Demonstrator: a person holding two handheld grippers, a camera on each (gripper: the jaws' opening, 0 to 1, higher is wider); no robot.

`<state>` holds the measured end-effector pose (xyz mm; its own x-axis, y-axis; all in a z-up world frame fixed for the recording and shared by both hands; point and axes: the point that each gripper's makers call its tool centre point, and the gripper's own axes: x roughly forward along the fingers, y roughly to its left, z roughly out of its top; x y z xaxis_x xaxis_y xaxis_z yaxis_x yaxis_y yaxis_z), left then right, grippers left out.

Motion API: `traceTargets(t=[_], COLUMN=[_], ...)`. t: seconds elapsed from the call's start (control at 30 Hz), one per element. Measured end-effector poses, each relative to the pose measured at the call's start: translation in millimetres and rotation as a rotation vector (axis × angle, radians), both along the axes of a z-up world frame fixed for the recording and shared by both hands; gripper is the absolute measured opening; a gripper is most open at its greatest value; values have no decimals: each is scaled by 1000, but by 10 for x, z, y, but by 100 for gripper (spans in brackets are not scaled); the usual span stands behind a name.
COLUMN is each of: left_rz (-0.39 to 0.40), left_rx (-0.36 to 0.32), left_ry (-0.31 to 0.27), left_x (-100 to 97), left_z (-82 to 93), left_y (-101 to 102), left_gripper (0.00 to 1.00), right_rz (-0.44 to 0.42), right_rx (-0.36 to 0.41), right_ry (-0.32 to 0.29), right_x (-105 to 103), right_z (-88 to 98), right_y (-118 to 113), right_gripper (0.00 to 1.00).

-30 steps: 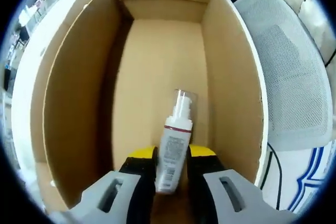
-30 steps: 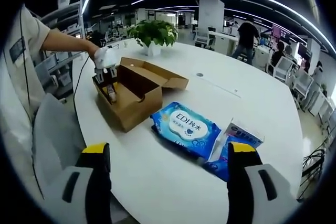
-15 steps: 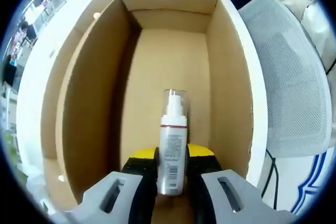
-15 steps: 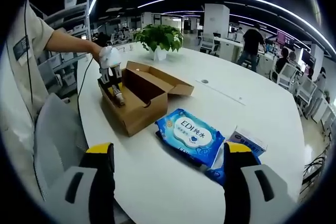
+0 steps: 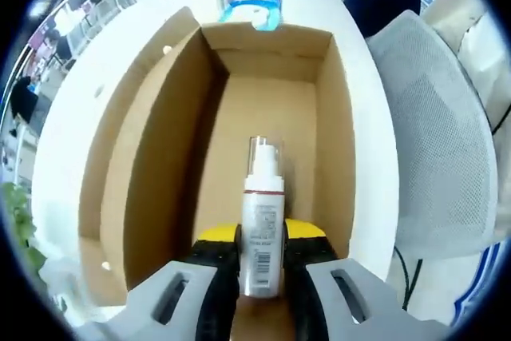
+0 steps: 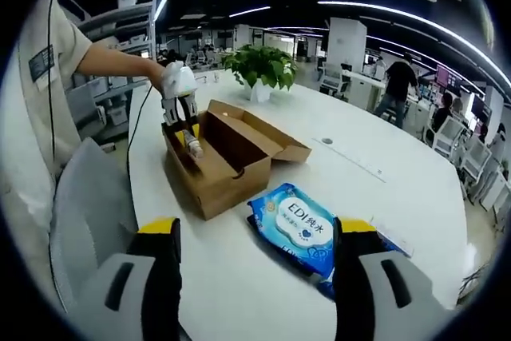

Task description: Operate the shoe box by opening the lid, removing the specified soft item, and placing it in the target area until the item is outside and the box remains undamaged.

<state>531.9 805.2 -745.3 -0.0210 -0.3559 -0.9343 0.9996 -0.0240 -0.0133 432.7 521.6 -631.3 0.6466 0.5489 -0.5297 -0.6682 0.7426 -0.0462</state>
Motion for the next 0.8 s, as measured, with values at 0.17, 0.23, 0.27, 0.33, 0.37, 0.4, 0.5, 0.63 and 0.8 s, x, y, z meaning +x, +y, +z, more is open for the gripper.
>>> traceTargets(t=[0.17, 0.23, 0.27, 0.33, 0.37, 0.4, 0.5, 0.63, 0.8], left_rz=[-4, -7, -10, -11, -7, -1, -4, -19, -45], left_rx=[-32, -44, -49, -68, -78, -92, -116, -139, -167], left_ry=[-8, -11, -15, -25, -26, -23, -29, -29, -21], left_x=[-57, -80, -81, -85, -87, -100, -124, -179, -277], left_z=[88, 122, 134, 176, 195, 228, 289, 352, 407], left_y=[-71, -103, -116, -156, -173, -205, -261, -350, -476], left_gripper=[17, 17, 17, 17, 17, 17, 17, 17, 17], right_rz=[33, 43, 49, 62, 68, 73, 85, 115, 153], right_rx=[4, 8, 9, 15, 16, 18, 22, 31, 33], right_ry=[-6, -9, -13, -24, -27, -30, -38, -47, -49], right_x=[18, 29, 34, 50, 59, 66, 91, 107, 109], right_z=[5, 4, 7, 19, 22, 23, 32, 43, 26], right_y=[129, 178, 200, 256, 286, 307, 373, 485, 628], right_gripper=[68, 67, 66, 64, 63, 62, 60, 57, 52])
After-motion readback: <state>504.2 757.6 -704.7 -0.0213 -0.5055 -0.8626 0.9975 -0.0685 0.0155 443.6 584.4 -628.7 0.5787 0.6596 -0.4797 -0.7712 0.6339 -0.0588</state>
